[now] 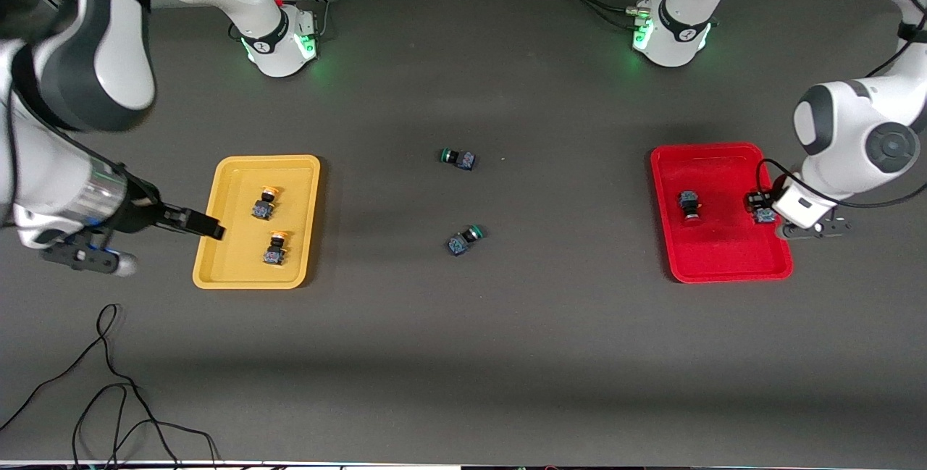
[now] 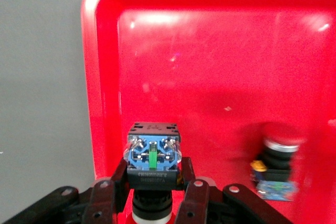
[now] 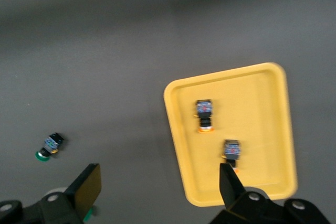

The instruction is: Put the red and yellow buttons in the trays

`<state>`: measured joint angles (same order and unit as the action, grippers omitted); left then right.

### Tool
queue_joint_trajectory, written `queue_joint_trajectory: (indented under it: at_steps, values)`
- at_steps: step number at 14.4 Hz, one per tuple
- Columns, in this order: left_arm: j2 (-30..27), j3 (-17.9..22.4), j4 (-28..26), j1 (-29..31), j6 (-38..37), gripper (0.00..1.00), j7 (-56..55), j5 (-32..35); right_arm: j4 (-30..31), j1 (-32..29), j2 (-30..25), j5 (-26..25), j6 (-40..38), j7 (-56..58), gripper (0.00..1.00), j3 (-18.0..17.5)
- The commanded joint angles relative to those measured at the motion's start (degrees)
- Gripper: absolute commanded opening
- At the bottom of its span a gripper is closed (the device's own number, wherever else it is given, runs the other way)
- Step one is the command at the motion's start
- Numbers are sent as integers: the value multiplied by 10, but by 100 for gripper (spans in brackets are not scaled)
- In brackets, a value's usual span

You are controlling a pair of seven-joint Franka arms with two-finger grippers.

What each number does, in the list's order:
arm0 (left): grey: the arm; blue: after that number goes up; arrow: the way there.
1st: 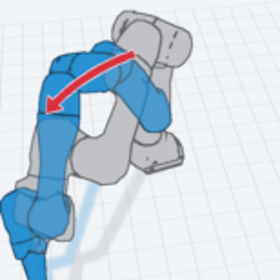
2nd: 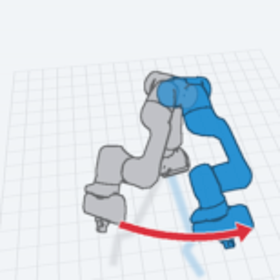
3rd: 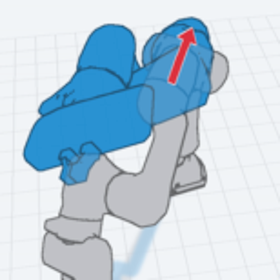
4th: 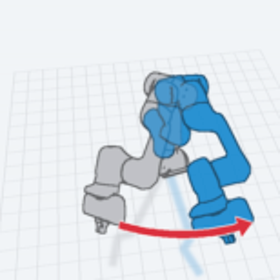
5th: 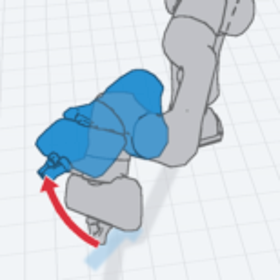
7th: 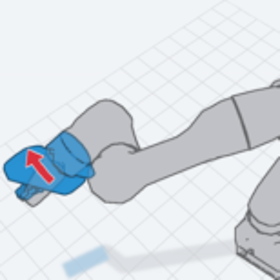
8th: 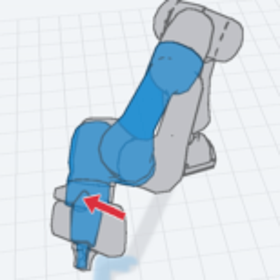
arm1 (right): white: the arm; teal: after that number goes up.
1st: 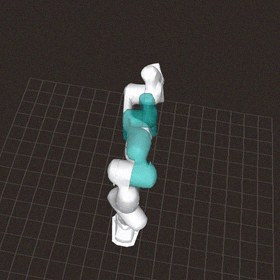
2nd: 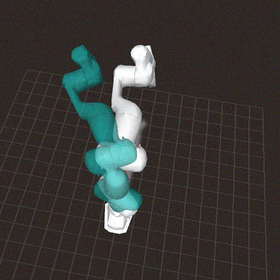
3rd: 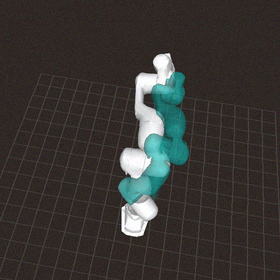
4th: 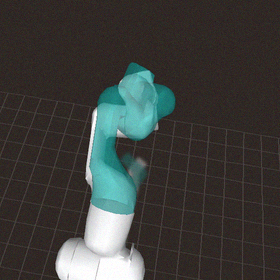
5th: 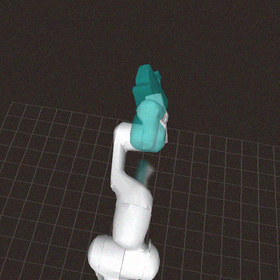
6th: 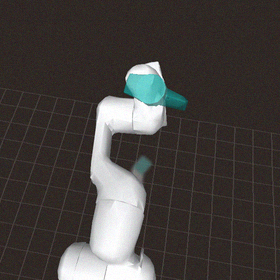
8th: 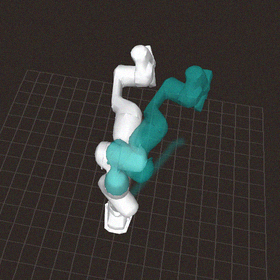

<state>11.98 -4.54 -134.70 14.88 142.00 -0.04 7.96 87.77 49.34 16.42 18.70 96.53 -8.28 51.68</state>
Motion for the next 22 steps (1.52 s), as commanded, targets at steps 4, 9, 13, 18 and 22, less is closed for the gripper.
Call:
queue_joint_trajectory:
  at_steps: [4, 9, 13, 18, 22]
  values:
    - [9, -10, -22, 11, 35, 100, 10, 16, 18, -158, -124, -135, -29, -8, 100, -230]
    - [-17, -21, 77, 4, -118, 100, 25, 13, 70, -330, -170, -147, -2, -18, 100, -394]
    - [-38, -63, 233, 5, -340, 100, 29, -38, 109, -396, -182, -150, 43, -10, 100, -453]
    - [-39, -100, 404, 4, -515, 100, 19, -57, 102, -406, -209, -154, -1, -11, 100, -473]
    - [-41, -87, 459, -48, -558, 100, -9, -59, 102, -406, -215, -172, -13, -11, 100, -475]
